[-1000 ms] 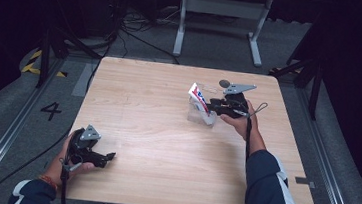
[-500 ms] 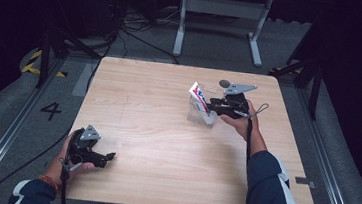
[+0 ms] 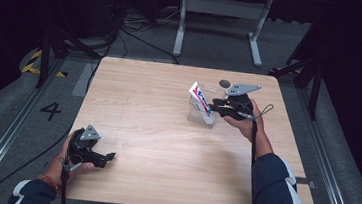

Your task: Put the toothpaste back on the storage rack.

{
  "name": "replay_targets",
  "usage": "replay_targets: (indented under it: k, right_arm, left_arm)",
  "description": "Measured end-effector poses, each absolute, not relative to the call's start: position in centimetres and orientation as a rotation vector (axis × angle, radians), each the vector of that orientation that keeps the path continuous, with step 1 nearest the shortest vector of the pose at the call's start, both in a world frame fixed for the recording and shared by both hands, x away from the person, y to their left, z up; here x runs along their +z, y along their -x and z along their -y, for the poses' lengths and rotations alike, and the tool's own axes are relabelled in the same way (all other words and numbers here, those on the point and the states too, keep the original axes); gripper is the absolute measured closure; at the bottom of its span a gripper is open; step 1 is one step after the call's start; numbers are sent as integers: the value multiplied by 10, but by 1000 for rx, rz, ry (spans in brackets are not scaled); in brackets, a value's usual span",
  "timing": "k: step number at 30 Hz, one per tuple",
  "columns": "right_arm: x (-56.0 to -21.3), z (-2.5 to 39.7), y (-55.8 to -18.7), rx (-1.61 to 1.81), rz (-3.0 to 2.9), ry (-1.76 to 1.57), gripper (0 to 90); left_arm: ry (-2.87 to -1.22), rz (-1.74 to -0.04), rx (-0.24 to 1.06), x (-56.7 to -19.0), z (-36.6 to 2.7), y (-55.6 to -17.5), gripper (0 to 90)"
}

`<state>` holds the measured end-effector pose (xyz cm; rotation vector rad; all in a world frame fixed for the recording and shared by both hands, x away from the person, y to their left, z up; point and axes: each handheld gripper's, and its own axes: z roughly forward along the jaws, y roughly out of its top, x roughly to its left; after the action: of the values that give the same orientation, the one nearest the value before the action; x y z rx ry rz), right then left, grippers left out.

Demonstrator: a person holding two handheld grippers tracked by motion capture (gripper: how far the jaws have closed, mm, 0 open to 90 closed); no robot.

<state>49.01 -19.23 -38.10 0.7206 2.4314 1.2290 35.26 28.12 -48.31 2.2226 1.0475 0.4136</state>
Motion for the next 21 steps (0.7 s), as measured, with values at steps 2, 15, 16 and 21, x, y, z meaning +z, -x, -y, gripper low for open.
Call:
replay_targets:
  k: [2,15,16,21]
  right_arm:
    - [-379,193,-487,1217,-2432,-716,698]
    - [-371,203,-471,1189,-2432,-695,669]
    - [-370,203,-469,1189,-2430,-690,667]
    - [-369,206,-462,1171,-2436,-675,644]
  left_arm:
    - [-2222,-1049,413,-483,-281,-352,5]
    - [-2222,-1049,413,-483,-281,-352,5]
    - [-2222,-1049,414,-483,-281,-353,5]
    - [-2221,-1049,413,-483,-281,-352,5]
